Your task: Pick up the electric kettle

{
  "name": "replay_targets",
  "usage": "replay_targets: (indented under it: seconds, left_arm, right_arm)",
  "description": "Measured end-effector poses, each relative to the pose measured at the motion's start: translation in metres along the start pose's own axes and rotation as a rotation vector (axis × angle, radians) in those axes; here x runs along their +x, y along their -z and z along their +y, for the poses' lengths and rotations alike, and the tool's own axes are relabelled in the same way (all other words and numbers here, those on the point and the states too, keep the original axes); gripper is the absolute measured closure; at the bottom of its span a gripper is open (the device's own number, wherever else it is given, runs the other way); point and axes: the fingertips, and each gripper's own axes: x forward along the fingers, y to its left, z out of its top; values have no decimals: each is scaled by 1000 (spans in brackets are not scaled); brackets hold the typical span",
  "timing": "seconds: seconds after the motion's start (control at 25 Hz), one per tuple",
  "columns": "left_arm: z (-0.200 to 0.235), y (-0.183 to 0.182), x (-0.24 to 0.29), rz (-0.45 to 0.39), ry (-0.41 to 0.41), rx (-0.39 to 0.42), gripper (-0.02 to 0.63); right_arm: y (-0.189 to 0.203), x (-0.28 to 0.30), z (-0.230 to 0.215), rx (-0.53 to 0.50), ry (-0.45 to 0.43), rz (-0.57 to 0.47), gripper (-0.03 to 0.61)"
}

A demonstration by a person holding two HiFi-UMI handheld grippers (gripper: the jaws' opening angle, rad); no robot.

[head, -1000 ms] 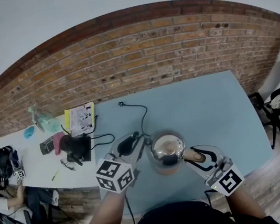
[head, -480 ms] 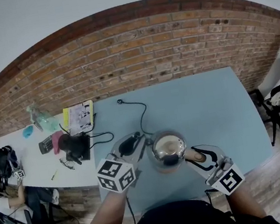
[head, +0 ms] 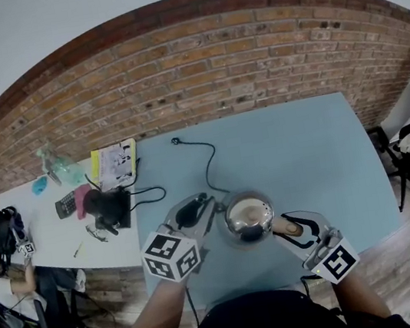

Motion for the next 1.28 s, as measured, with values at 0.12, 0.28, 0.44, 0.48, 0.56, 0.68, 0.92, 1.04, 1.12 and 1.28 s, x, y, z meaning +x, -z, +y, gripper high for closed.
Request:
replay_targets:
  seconds: [0.12,0.28,0.44,0.48,0.56,0.68,0.92,1.04,1.12,1.28]
  left_arm:
    - [2,6,1,14,-4,-12,532]
    - [5,10,3,27,-4,-15,532]
    - [6,12,5,36,-3,-14,532]
    - [6,13,6,39,-2,-14,534]
    - [7,15,8,44,2,-16,534]
    - [9,21,8,56,2,-26,534]
    - [7,31,8,65,6,-49,534]
    - [7,34,10,70,15,-55,534]
    - [7,35,10,72,19,-58,534]
    - [5,35,11,68,22,-60,534]
  right_arm:
    - [5,1,1,7,-10,12,417]
    - [7,4,2,24,-10,0,417]
    - [9,5,0,39,-3,-9,417]
    - [9,5,0,39,0,-16,417]
    - [8,6,-1,40,4,-28,417]
    - [22,6,4,25,-18,40,417]
    - [42,-3,10,-12,-56,175,419]
    - [43,-4,12,-7,-51,174,419]
    - [43,-4,13,-15,-51,173,419]
    - [42,-6,13,-20,-48,166,419]
